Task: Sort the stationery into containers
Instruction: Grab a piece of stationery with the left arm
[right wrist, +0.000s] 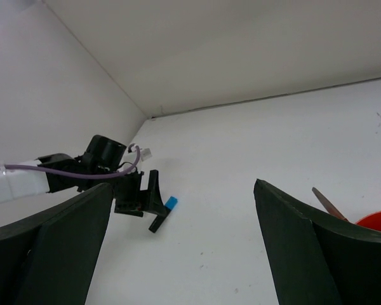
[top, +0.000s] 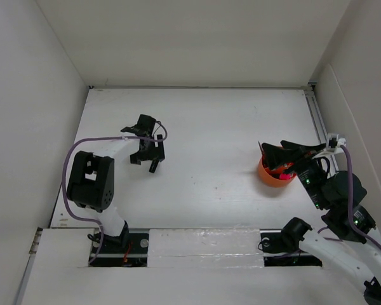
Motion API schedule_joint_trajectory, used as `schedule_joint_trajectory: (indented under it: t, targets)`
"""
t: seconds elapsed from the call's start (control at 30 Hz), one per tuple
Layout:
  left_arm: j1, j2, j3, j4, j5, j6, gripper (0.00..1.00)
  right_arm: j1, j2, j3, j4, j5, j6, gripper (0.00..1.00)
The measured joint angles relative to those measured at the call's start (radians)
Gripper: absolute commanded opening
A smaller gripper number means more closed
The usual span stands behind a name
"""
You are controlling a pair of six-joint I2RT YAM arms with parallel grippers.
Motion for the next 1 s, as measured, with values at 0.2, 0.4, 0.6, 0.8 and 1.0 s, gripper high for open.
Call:
schedule_joint_trajectory:
  t: [0.2,0.4,0.6,0.8,1.0]
  targets:
    - [-0.021,0.026,0.0,-0.002,-0.002,-0.001,0.78,0.0,0.0,-0.011,0.005,0.0,-0.004,0.98]
    - [-0.039,0.036,0.0,-0.002,-0.014,-0.002,0.64,0.0,-0.002,-0.017,0.007,-0.007,-0.003,0.98]
    - [-0.038,0.067,0.002,-0.003,-0.034,-0.009,0.53,0.0,-0.008,-0.019,0.011,-0.008,-0.003,0.98]
    - [-0.042,0.08,0.013,-0.002,-0.034,-0.016,0.26,0.0,-0.014,-0.02,0.015,-0.016,-0.003,0.98]
    - [-0.043,0.087,0.021,-0.003,-0.034,-0.012,0.0,0.0,-0.041,-0.02,0.015,-0.019,-0.003,0.98]
